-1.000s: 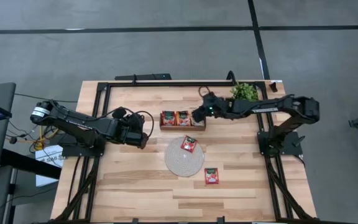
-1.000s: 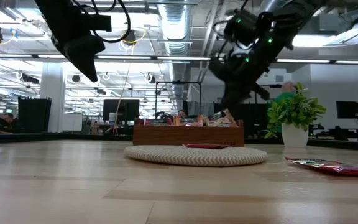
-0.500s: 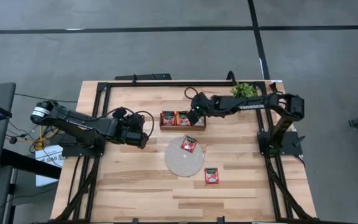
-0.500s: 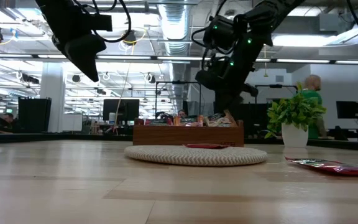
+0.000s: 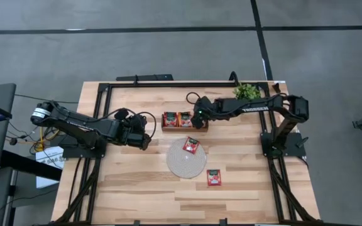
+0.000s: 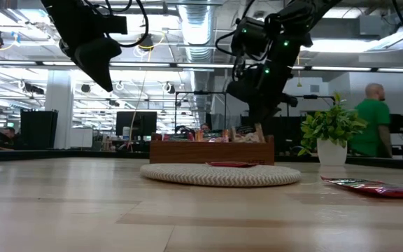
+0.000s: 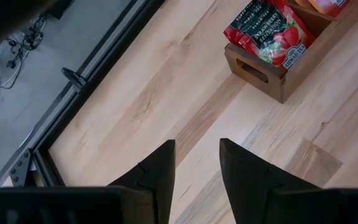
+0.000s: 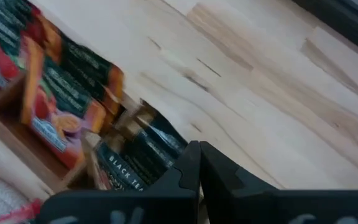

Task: Pick & Place Tea
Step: Put the brown tea bag into the right section of the wooden organizer, then put the red tea bag into the left section of the wooden organizer

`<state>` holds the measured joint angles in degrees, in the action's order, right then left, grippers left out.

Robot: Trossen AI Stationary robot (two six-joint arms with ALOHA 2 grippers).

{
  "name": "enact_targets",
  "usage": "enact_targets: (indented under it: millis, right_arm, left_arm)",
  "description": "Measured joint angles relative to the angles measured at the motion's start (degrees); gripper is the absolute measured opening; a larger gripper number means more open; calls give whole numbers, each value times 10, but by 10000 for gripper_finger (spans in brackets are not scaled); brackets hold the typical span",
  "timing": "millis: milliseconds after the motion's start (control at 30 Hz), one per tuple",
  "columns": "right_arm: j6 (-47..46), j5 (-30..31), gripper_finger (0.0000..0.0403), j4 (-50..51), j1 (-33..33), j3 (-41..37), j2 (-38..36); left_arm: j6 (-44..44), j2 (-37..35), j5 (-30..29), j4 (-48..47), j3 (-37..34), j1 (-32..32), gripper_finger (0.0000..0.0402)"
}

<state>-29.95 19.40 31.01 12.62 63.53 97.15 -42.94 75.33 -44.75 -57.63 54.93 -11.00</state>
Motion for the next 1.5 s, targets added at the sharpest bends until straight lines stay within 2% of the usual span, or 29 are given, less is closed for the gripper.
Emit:
enact_targets:
  millis: [333,433,600,700,800,1000,1067,1300,1500]
  right_arm:
    - [0,4,0,29,-9,0,-4]
    - [0,32,0,35,-13,0,-11]
    - [0,64,0,56,-17,0,-63]
    - [0,62,0,93,-22,0,-118]
    - [20,22,0,144,-43,0,-176]
    - [89,-198,0,246,-125,0,-256]
    - [84,-240,0,269,-165,0,-265]
    - [27,-244,11,297,-281,-1,-249]
    - [12,-238,70,275,-336,-1,-192]
  left_arm:
    - [0,0,0,8,0,0,118]
    - [0,0,0,8,0,0,118]
    - [0,0,2,8,0,0,118]
    - [0,0,4,9,0,0,118]
    - [0,0,6,16,0,0,118]
    - [21,0,38,58,0,0,118]
    - [30,0,46,70,0,0,118]
    - [27,0,70,78,0,0,118]
    - [-1,0,95,79,0,0,118]
